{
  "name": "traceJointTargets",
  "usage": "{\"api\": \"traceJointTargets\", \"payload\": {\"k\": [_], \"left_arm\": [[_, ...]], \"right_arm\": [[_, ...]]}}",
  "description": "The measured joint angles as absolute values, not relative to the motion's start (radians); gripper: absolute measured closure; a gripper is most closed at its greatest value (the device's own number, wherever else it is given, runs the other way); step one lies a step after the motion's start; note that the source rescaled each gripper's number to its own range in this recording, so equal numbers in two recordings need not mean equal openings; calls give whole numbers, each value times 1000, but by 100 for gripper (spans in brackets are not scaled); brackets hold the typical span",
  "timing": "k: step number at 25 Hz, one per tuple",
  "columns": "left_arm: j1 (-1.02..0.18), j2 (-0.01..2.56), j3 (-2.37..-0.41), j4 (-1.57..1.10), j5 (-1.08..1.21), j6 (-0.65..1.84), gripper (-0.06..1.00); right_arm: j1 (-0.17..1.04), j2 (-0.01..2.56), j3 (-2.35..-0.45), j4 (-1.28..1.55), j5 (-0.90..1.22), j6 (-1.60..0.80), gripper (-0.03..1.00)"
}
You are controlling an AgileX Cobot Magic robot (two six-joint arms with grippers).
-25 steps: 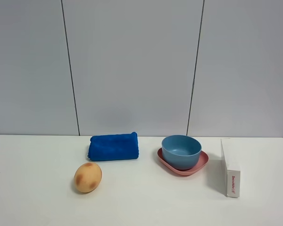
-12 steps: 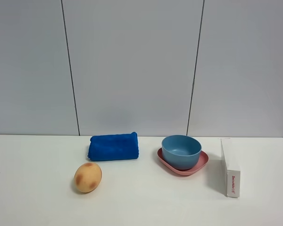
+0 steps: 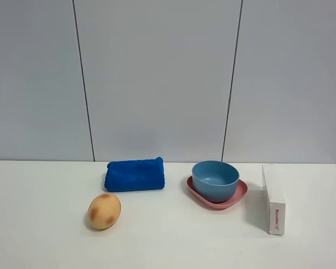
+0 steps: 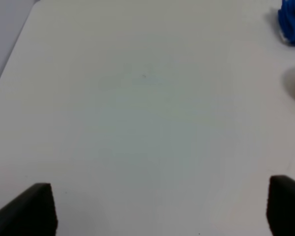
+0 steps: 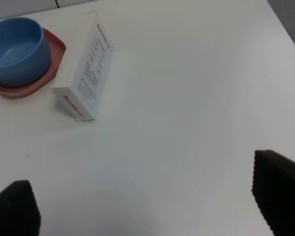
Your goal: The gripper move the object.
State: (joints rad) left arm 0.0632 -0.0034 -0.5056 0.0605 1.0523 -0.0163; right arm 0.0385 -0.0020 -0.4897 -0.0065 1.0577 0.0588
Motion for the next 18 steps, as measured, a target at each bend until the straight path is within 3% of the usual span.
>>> {"api": "traceJointTargets", "payload": {"k": [18], "left_arm": [[63, -3, -506, 60, 1052, -15, -3]], "right_arm": [[38, -2, -490, -6, 1058, 59, -3]]}}
